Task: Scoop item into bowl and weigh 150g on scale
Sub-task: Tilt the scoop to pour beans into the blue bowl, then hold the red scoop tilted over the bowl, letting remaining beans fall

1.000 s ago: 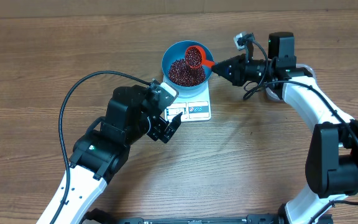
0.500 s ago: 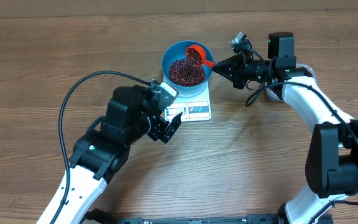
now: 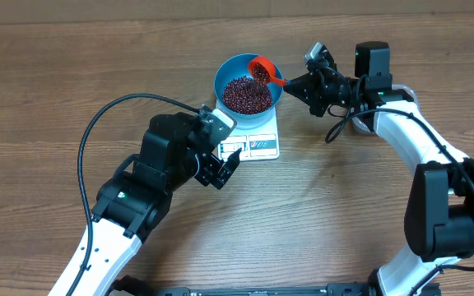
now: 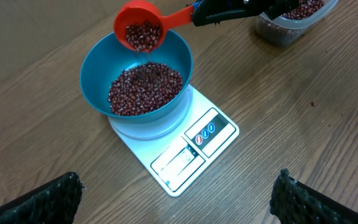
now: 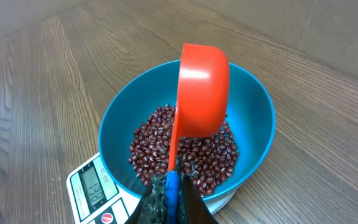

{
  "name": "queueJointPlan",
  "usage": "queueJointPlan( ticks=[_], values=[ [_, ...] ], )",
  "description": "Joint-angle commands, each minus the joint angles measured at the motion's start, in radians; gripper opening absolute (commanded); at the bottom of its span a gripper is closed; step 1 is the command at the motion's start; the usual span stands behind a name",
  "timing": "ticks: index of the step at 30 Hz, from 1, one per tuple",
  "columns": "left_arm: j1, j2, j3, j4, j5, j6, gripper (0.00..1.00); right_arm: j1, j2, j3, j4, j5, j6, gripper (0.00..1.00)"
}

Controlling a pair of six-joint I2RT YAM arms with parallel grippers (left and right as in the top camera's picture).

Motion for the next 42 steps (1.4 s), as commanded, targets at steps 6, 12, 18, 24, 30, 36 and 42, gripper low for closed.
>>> queueJointPlan(
  ticks=[6, 12, 18, 24, 30, 36, 42],
  values=[
    [0.005, -0.01, -0.002, 0.001, -0.008, -0.015, 0.99, 0.001, 0.003, 0.012, 0.011, 0.003, -0.023, 0.04],
    [0.005, -0.01, -0.002, 0.001, -0.008, -0.015, 1.0, 0.001, 0.003, 0.012, 0.011, 0.004, -0.023, 0.04],
    [0.005, -0.01, -0.002, 0.001, -0.008, -0.015, 1.0, 0.001, 0.003, 0.012, 0.01, 0.008, -0.023, 0.04],
    [0.005, -0.01, -0.002, 0.001, -0.008, -0.015, 0.99, 0.001, 0.003, 0.012, 0.01, 0.008, -0.023, 0.03],
    [0.005, -0.01, -0.002, 0.001, -0.008, -0.015, 1.0, 0.001, 0.003, 0.012, 0.01, 0.008, -0.023, 0.04],
    [0.005, -0.01, -0.002, 0.001, -0.008, -0.015, 1.0, 0.001, 0.003, 0.012, 0.01, 0.008, -0.023, 0.04],
    [0.005, -0.01, -0.002, 0.001, -0.008, -0.015, 1.0, -0.001, 0.003, 0.012, 0.01, 0.037, -0.015, 0.04]
  ],
)
